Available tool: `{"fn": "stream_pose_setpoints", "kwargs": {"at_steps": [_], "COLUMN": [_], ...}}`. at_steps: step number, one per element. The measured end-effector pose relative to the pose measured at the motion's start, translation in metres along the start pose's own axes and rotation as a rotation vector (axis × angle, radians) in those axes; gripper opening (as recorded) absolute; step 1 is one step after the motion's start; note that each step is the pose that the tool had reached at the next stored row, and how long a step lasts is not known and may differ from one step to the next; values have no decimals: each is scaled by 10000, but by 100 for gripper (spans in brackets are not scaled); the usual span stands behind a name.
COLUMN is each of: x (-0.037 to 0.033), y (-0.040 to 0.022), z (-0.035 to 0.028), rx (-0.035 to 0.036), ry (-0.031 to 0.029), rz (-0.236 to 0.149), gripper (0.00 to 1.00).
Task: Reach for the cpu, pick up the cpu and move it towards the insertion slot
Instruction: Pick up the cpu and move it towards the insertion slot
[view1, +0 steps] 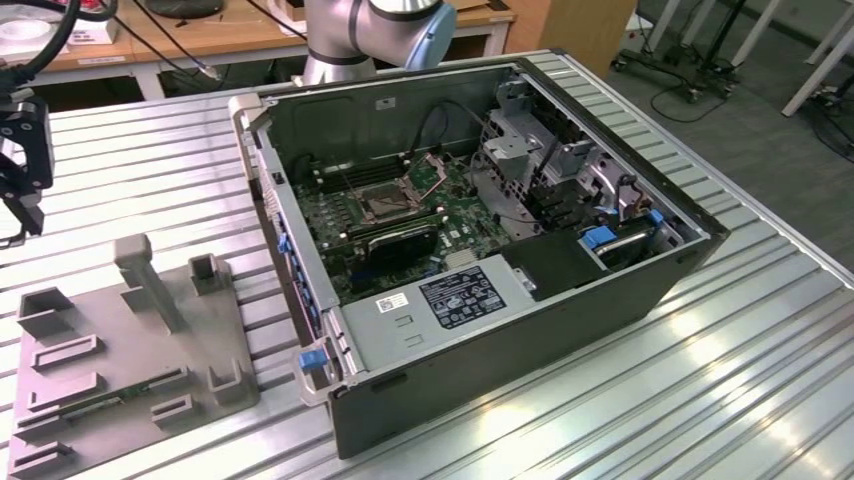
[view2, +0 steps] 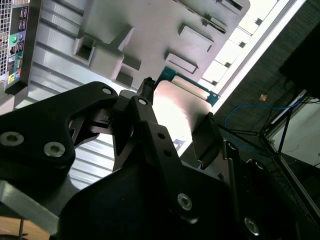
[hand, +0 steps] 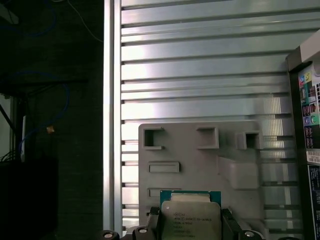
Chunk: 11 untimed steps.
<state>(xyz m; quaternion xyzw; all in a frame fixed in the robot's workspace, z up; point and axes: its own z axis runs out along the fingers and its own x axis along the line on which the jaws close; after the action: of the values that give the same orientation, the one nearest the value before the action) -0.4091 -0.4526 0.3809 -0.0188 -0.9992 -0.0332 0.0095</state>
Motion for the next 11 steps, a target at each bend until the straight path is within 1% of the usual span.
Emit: {"fn": "stream_pose_setpoints", "kwargs": {"at_steps": [11], "x": [-39], "y": [1], "z": [-1], "rx": [1], "ry": [1], "rz": [1], "gripper": [55]}}
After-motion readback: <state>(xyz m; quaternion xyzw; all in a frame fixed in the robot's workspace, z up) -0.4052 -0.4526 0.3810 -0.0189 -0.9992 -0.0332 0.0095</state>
